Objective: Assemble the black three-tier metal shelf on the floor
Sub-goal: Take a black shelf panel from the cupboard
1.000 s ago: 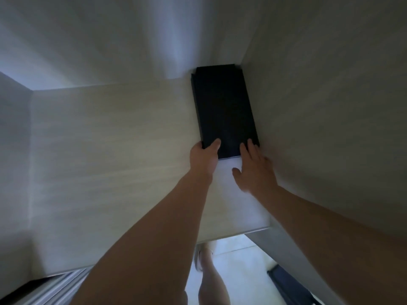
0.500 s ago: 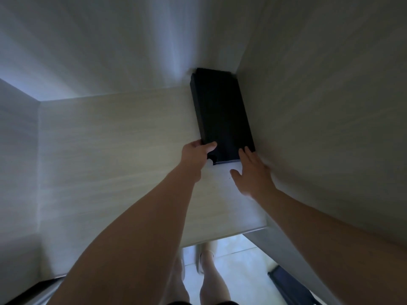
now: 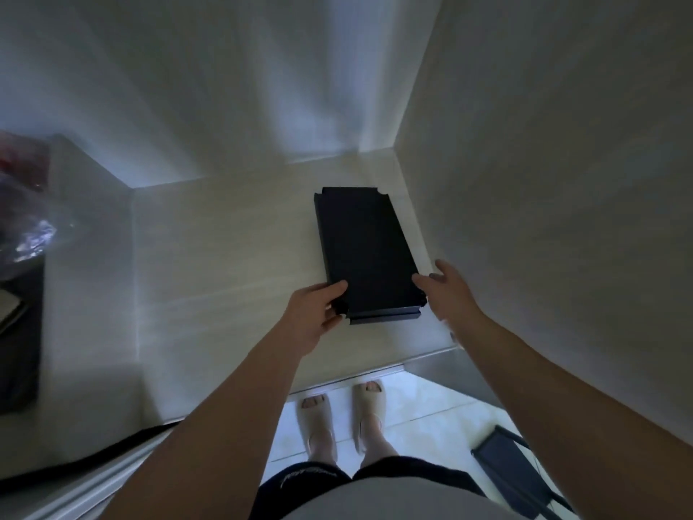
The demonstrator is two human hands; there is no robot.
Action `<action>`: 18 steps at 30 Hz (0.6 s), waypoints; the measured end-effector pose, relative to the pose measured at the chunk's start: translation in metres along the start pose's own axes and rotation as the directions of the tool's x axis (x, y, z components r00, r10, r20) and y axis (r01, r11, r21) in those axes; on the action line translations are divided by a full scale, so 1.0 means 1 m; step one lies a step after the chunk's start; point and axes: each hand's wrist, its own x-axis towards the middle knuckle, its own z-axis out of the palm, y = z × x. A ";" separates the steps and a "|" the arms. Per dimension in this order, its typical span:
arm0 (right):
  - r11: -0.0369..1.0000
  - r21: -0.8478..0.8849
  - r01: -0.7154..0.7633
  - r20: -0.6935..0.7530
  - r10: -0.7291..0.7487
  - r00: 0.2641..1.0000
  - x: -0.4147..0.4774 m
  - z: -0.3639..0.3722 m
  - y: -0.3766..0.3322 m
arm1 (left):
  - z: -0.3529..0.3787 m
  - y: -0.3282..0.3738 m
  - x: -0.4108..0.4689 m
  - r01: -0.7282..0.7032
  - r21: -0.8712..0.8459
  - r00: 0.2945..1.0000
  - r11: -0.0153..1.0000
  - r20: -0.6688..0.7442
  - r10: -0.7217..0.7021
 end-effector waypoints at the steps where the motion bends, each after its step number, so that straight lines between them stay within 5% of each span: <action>1: 0.999 0.035 -0.015 0.004 0.015 1.000 -0.009 0.000 0.003 | -0.007 -0.005 -0.009 0.006 0.003 1.000 1.000 0.013 -0.006; 11: 0.933 0.251 -0.256 0.207 0.207 0.956 -0.091 -0.004 0.083 | -0.053 -0.070 -0.082 0.016 0.095 0.994 0.995 0.103 -0.026; 18: 0.948 0.296 -0.118 0.275 0.034 0.961 -0.143 -0.039 0.143 | -0.046 -0.142 -0.144 -0.101 0.279 0.990 0.955 0.122 0.069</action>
